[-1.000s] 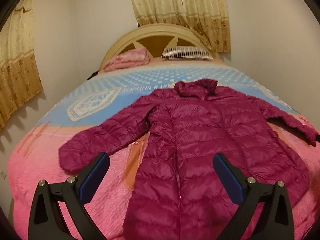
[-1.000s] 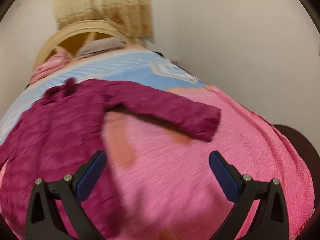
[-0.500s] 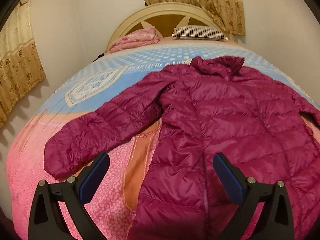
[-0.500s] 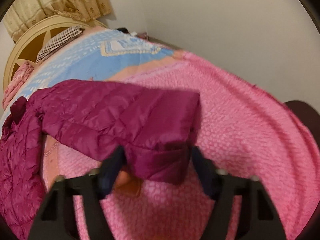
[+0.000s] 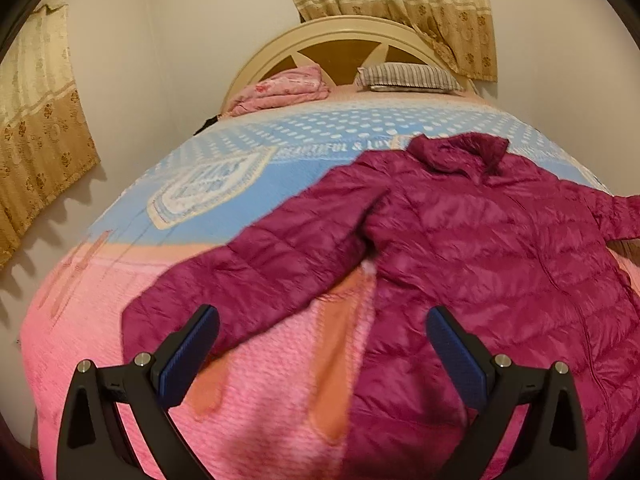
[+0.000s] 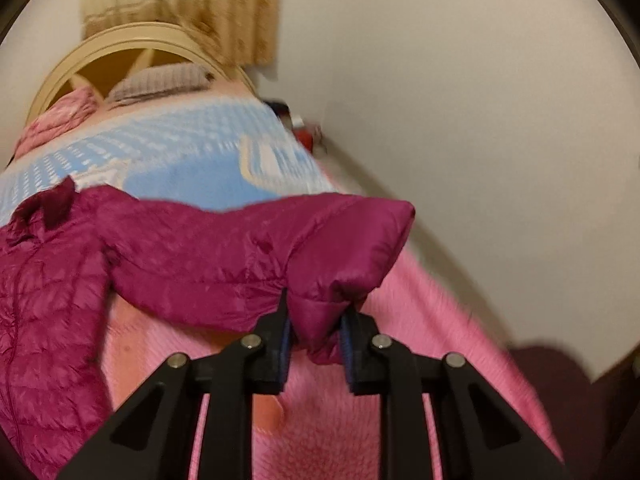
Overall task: Fold large clothes
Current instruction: 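Lift the sleeve with the right tool and lay it across the jacket body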
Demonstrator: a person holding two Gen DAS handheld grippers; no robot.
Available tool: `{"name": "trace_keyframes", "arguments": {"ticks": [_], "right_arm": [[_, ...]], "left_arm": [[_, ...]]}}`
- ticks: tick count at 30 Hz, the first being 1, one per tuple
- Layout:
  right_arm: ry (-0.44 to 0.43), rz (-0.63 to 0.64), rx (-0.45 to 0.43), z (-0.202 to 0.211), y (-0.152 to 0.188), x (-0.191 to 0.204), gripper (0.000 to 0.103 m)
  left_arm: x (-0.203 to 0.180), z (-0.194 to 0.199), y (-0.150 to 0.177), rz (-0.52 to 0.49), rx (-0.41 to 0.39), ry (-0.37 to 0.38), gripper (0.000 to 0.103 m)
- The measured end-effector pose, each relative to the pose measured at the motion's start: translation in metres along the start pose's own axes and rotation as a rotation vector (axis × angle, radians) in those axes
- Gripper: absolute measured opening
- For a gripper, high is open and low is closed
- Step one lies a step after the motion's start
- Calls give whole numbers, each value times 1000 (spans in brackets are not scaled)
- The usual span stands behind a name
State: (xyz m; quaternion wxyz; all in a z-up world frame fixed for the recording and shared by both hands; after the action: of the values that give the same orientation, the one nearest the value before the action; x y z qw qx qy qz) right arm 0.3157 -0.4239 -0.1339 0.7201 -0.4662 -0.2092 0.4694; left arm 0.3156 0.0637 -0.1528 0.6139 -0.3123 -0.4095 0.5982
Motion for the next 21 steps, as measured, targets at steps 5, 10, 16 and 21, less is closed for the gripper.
{"name": "trace_keyframes", "arguments": {"ticks": [5,10,16,21], "right_arm": [[-37,186,-171,42,-57,63,23],[-156,300,-262,75,-80,146,23],[-273,377,-302,83,-74,236,23],[-370,384,-276,80,-50,312,23]], "left_arm": [[25,0,-12,9,-24,-37,102],[45,-4,-16,24,-27,-71,102],[57,-9,-20,35,-29,-97,102],[59,-14,-23,40,-27,-107,102]]}}
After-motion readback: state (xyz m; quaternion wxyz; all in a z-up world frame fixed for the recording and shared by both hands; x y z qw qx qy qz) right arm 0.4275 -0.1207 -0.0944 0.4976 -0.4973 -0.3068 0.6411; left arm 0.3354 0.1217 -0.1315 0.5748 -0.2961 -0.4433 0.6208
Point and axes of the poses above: each gripper's, at about its wrist camera, not at the fingertips, and z roughly against the way its jaws point, x to its left, y to its underside, the point moved 8 cm from there along -z, roughly the way its jaws point, and after that the axes turned 11 degrees about -x, right-handed, at the moved point
